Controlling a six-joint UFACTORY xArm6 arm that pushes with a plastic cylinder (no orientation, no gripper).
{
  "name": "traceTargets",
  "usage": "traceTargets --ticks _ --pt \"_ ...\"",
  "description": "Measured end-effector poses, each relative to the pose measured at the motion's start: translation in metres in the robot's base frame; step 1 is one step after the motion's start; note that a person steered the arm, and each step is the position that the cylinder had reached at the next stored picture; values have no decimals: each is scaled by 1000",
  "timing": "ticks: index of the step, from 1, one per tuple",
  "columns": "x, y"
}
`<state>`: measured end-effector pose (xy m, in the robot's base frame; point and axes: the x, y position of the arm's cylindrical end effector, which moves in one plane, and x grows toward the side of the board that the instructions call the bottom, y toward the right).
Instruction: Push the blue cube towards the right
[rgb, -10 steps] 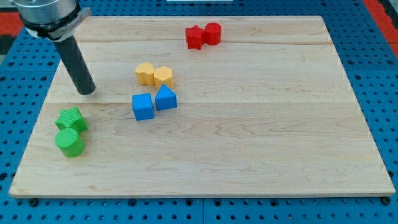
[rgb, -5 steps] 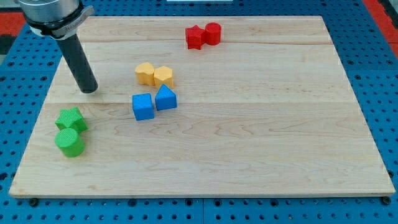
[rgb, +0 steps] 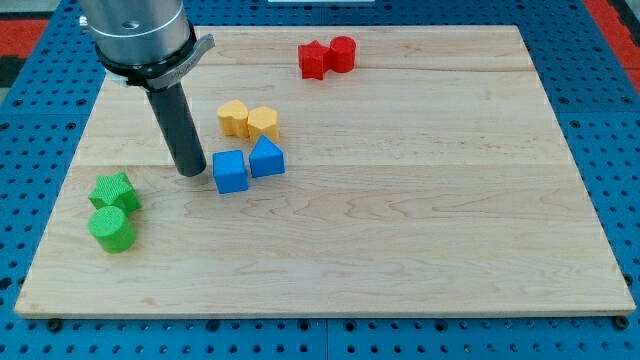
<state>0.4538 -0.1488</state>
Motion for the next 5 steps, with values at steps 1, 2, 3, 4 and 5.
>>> traceTargets --ticks 1,2,3,4,5 --pt "4 0" --pt "4 0" --pt "5 13" --pt "5 26" --pt "9 31"
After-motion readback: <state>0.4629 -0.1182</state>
